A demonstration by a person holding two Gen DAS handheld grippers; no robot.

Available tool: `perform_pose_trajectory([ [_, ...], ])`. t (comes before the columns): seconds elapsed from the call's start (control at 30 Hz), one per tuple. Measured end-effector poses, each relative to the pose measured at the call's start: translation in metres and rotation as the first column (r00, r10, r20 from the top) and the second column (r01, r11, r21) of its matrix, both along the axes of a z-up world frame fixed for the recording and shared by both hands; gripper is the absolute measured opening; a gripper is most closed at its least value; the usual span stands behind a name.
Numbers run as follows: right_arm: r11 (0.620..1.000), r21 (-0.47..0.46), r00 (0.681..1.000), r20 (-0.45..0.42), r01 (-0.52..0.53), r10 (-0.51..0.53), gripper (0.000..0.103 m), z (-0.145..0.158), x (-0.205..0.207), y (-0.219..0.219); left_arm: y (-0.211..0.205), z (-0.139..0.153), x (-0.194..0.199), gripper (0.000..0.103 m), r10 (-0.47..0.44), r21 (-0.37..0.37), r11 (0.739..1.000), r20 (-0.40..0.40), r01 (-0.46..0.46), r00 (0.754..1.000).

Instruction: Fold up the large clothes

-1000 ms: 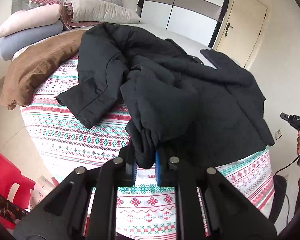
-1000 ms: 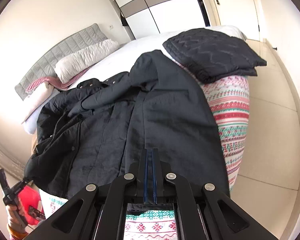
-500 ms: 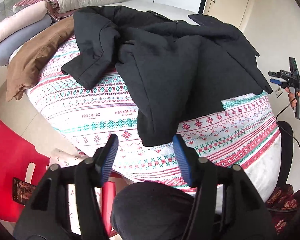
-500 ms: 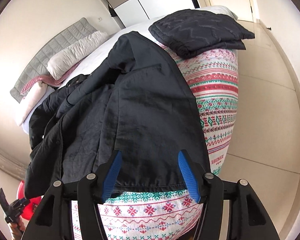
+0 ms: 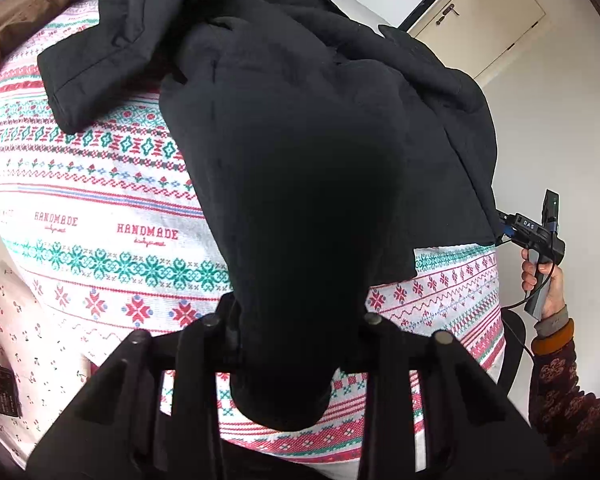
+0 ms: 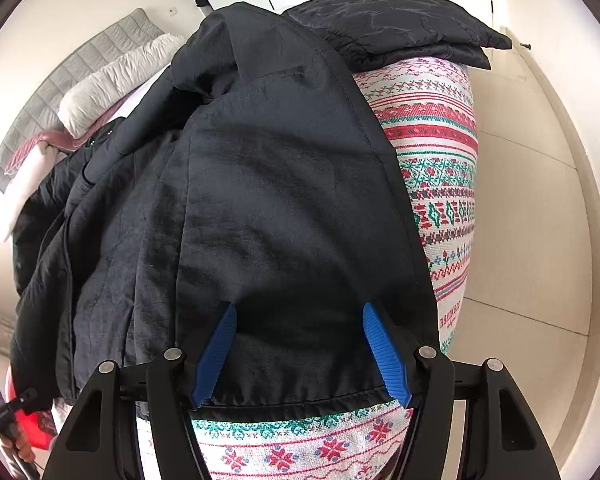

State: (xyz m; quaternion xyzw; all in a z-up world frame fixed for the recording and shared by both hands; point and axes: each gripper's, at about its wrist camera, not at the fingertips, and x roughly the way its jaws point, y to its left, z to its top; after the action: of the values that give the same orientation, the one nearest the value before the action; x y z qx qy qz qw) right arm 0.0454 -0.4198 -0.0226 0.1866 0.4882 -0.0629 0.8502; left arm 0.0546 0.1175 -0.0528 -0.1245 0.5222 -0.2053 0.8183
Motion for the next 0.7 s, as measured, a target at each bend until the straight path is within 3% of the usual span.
perform_pose_trajectory([
  [0.03,0.999,-0.038,1.000,-0.012,-0.011,0.011,0.042,0.001,0.003,0.003,-0.005,0.004,-0.003,0.020,-0.007,0.012,1.000,0.016,0.007,1.000],
  [0.07,0.997,-0.073,1.000,-0.019,-0.024,0.023,0.016,0.002,0.003,0.005,-0.008,0.010,-0.007,0.020,-0.011,0.012,1.000,0.029,0.010,1.000],
  [0.17,0.991,-0.131,0.998,-0.050,-0.036,0.030,0.002,0.015,0.003,0.005,-0.012,0.029,-0.018,0.022,-0.028,0.058,0.998,0.066,0.024,0.997],
  [0.23,0.963,-0.269,0.998,-0.047,0.030,-0.044,0.001,0.034,0.004,-0.003,-0.007,0.042,-0.023,0.032,-0.026,0.105,0.994,0.080,0.017,0.996],
  [0.3,0.940,-0.325,0.993,-0.018,0.105,-0.117,0.001,0.052,0.005,-0.022,0.003,0.052,-0.024,0.053,-0.018,0.138,0.990,0.083,0.006,0.996],
  [0.4,0.940,-0.313,0.991,0.055,0.134,-0.123,0.004,0.086,0.015,-0.044,0.015,0.077,-0.019,0.071,-0.013,0.223,0.974,0.158,-0.023,0.987],
  [0.5,0.946,-0.318,0.997,0.068,0.067,-0.048,0.031,0.115,0.041,-0.038,0.025,0.108,0.008,0.078,-0.020,0.335,0.940,0.251,-0.068,0.968],
  [0.57,0.945,-0.328,0.995,0.092,0.009,0.023,0.055,0.134,0.066,-0.023,0.023,0.126,0.039,0.084,-0.035,0.372,0.925,0.288,-0.078,0.957],
  [0.7,0.936,-0.328,0.980,0.100,-0.130,0.171,0.061,0.162,0.130,0.026,0.021,0.147,0.123,0.084,-0.052,0.437,0.895,0.305,-0.092,0.951],
])
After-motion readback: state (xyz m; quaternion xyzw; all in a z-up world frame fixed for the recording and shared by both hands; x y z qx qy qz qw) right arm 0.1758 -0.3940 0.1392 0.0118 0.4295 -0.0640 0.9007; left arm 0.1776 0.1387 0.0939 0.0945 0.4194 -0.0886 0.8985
